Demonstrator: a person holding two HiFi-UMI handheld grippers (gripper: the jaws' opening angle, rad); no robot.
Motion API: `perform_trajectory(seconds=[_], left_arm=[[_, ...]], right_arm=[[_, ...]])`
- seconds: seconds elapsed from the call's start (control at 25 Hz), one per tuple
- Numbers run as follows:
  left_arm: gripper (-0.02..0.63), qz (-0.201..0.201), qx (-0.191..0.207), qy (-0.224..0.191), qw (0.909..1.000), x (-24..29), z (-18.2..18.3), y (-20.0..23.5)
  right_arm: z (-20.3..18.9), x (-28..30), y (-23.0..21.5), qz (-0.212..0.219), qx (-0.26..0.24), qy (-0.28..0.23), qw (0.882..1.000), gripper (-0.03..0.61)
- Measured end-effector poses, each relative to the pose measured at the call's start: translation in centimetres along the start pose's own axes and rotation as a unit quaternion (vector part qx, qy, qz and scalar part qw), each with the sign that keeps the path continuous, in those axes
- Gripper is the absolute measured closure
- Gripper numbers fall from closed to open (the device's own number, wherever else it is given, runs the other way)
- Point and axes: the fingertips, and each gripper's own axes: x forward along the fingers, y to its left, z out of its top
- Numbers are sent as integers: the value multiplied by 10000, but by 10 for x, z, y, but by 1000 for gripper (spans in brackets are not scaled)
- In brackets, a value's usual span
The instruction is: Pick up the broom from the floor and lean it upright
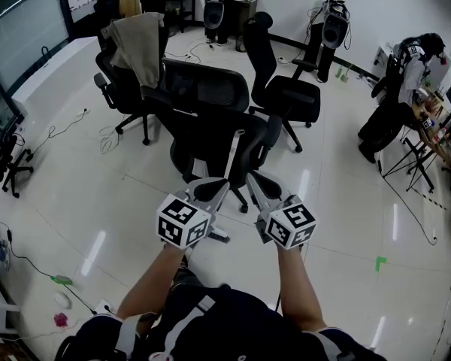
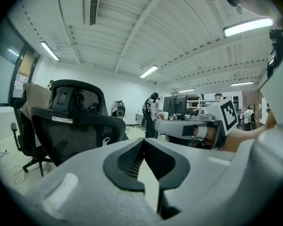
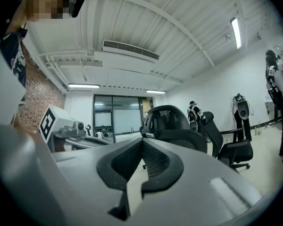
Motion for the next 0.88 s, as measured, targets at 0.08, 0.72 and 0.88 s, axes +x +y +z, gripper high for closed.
perform_trajectory(seconds=[0.08, 0.72, 0.88], left_arm=[[613, 24, 4, -10, 10000, -1, 0, -1], [612, 87, -8, -25, 10000, -6, 3, -2], [613, 97, 3, -30, 9999, -10, 2, -3]], right_arm=[[0, -2, 1, 10, -4, 1, 10000, 574], [6, -1, 7, 84, 16, -55, 9999, 573], [4, -2, 9, 79, 46, -72, 9999, 574]])
